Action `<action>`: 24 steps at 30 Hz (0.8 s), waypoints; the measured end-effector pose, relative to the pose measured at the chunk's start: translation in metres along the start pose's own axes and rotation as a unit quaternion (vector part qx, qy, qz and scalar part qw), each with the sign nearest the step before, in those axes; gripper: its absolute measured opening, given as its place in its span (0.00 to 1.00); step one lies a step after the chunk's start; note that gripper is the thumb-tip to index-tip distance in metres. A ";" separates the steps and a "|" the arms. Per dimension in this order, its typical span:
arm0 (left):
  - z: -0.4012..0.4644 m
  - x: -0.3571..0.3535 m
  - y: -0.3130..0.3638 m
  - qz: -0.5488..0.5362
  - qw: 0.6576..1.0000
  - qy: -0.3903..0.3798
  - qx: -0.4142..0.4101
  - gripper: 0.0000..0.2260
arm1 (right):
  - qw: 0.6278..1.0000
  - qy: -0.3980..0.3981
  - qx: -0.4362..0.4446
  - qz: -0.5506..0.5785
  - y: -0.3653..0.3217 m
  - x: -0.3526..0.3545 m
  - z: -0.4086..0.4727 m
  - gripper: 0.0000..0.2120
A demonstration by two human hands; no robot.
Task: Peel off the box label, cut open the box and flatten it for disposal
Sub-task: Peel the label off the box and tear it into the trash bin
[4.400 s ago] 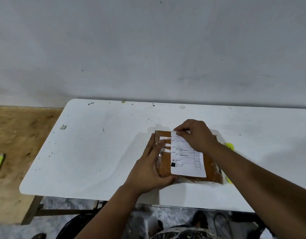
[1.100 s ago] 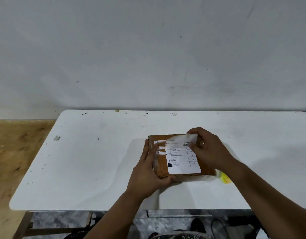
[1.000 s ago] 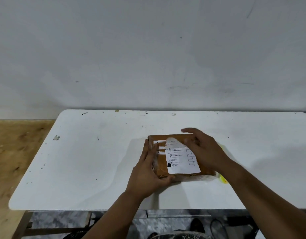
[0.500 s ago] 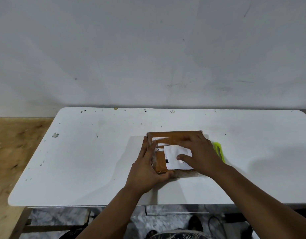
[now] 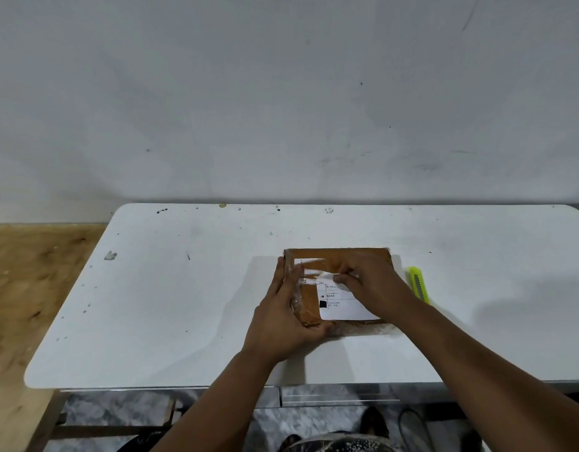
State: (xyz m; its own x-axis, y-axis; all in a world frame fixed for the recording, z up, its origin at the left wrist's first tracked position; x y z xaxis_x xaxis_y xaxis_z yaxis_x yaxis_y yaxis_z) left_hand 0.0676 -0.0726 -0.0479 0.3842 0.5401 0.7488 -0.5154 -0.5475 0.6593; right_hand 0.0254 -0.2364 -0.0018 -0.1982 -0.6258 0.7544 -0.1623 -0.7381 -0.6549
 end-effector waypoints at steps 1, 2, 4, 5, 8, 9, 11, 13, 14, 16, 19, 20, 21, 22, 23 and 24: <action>0.001 0.000 0.000 -0.001 1.000 -0.002 0.002 0.53 | 1.000 -0.004 -0.003 0.010 0.001 0.002 -0.001 0.04; 0.001 -0.001 -0.001 -0.003 1.000 -0.005 0.003 0.54 | 1.000 -0.005 -0.006 0.021 0.002 0.005 -0.002 0.05; 0.001 -0.001 -0.002 -0.005 1.000 -0.009 0.005 0.53 | 0.999 -0.005 -0.013 0.046 0.002 0.010 -0.005 0.06; 0.001 -0.001 -0.003 -0.003 1.000 -0.011 0.005 0.53 | 0.998 -0.008 -0.019 0.053 0.003 0.011 -0.007 0.07; 0.001 -0.001 -0.001 0.000 1.000 -0.018 -0.002 0.53 | 0.995 -0.006 -0.050 0.087 0.005 0.017 -0.015 0.08; 0.001 -0.001 -0.002 -0.001 1.000 -0.020 -0.001 0.54 | 0.992 0.007 -0.061 0.106 0.006 0.022 -0.016 0.09; 0.001 0.000 -0.002 -0.003 1.000 -0.021 0.006 0.54 | 0.985 0.033 -0.088 0.144 0.012 0.029 -0.018 0.11; 0.000 -0.001 -0.002 -0.004 1.000 -0.025 0.006 0.54 | 0.973 0.033 -0.115 0.195 0.018 0.027 -0.020 0.14; 0.000 -0.001 -0.002 -0.005 1.000 -0.028 0.007 0.54 | 0.964 0.040 -0.123 0.233 0.018 0.029 -0.020 0.15; 0.000 -0.002 -0.002 -0.001 0.999 -0.034 0.008 0.54 | 0.926 0.110 -0.140 0.333 0.028 0.048 -0.018 0.08; 0.000 -0.001 -0.001 0.003 1.000 -0.030 0.004 0.53 | 0.837 0.201 -0.172 0.479 0.053 0.087 -0.019 0.07; 0.000 -0.001 -0.001 0.004 1.000 -0.030 0.004 0.53 | 0.836 0.204 -0.176 0.479 0.059 0.096 -0.021 0.08; 0.000 -0.002 -0.001 0.006 1.000 -0.031 0.005 0.53 | 0.852 0.196 -0.175 0.453 0.061 0.103 -0.023 0.09; 0.000 -0.002 -0.001 0.006 0.999 -0.032 0.005 0.53 | 0.868 0.187 -0.171 0.426 0.066 0.106 -0.024 0.10; 0.000 -0.002 -0.001 0.003 0.999 -0.034 0.005 0.54 | 0.874 0.187 -0.174 0.414 0.070 0.107 -0.027 0.10; 0.000 -0.002 0.001 0.000 0.999 -0.036 0.004 0.55 | 0.871 0.193 -0.178 0.415 0.074 0.106 -0.031 0.09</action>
State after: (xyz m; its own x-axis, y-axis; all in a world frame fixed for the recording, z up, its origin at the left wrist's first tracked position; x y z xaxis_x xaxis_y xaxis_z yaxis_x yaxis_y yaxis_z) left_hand 0.0664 -0.0742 -0.0486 0.4374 0.4929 0.7522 -0.5100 -0.5530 0.6589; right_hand -0.0373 -0.3497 0.0287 -0.6891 -0.7245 -0.0115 -0.0835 0.0952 -0.9919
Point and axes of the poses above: each hand's wrist, its own z-axis towards the middle knuckle, its own x-axis out of the back of the hand, y = z × x, the point moved 10 cm from there along z, towards the middle knuckle, and after that the axes turned 7 degrees about z, right-handed, at the moved point
